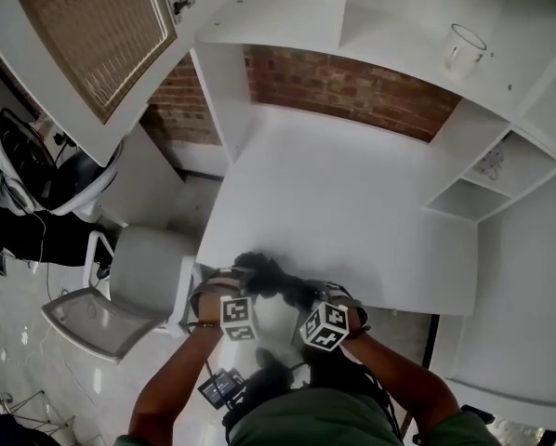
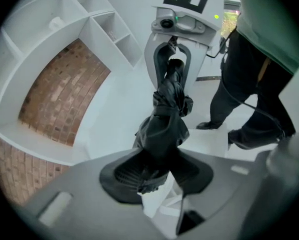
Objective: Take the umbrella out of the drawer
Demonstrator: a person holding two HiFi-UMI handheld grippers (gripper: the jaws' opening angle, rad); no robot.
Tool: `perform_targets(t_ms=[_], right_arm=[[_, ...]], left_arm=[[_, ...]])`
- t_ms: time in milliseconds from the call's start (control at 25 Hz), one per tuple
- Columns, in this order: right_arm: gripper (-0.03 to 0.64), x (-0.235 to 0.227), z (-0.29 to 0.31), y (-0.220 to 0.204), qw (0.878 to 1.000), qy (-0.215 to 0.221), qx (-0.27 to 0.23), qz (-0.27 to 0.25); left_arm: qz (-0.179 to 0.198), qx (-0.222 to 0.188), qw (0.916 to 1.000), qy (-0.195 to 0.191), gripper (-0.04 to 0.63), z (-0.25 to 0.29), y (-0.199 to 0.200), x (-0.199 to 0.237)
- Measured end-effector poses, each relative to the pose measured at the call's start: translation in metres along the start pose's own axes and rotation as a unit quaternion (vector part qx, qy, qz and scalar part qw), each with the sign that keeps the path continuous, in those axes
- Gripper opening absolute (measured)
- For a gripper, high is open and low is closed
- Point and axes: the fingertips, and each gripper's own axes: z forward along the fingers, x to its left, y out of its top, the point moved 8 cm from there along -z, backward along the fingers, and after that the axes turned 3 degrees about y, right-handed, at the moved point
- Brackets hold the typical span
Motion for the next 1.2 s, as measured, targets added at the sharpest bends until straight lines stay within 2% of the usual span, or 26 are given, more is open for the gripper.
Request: perform_targets(t_ms=[80, 160, 360, 440, 520, 640, 680, 840, 960, 1040, 1200], right_arm=[[0.181, -0.02, 0.0, -0.004, 1.0, -0.01, 0.002, -0.007], [0.183, -0.041, 0.004, -0.01, 1.0, -0.018, 0.007, -0.015], [0.187, -0.084, 0.017, -0.03, 0.999, -0.024, 0.03, -0.037], [0.19, -0.099, 0.024, -0.04, 0.998, -0.025, 0.037, -0.035], [0.196, -0.114, 0.03, -0.047, 0.998, -0.03, 0.049, -0.031], [0.195, -0.135, 0.029, -0.049, 0.997, -0.042, 0.055, -0.014], [0.178, -0.14, 0.024, -0.047, 0.998, -0.048, 0.047, -0.006], [0.176, -0.159, -0.008, -0.027, 0.997, -0.067, -0.005, 0.035], [0.148, -0.165, -0.049, -0.006, 0.99, -0.091, -0.075, 0.075], [0.111, -0.161, -0.082, 0.013, 0.981, -0.107, -0.131, 0.097], [0.045, -0.141, -0.144, 0.054, 0.957, -0.117, -0.235, 0.12]], left_arm=[[-0.014, -0.002, 0.9998, 0.016, 0.138, 0.007, 0.008, 0.017], [-0.027, -0.003, 0.9992, 0.029, 0.095, 0.016, 0.016, 0.034], [-0.068, 0.002, 0.9973, 0.028, 0.073, 0.039, 0.026, 0.058], [-0.087, 0.0, 0.9957, 0.032, 0.036, 0.043, 0.027, 0.065], [-0.114, -0.008, 0.9929, 0.036, 0.022, 0.042, 0.026, 0.075], [-0.17, -0.034, 0.9837, 0.046, 0.008, 0.029, 0.02, 0.088], [-0.19, -0.043, 0.9794, 0.051, 0.006, 0.022, 0.017, 0.09], [-0.265, -0.087, 0.9565, 0.085, 0.003, -0.017, 0.002, 0.098], [-0.305, -0.128, 0.9357, 0.124, 0.003, -0.058, -0.007, 0.103], [-0.327, -0.159, 0.919, 0.151, 0.003, -0.09, -0.013, 0.106], [-0.375, -0.219, 0.8788, 0.198, 0.003, -0.153, -0.026, 0.106]])
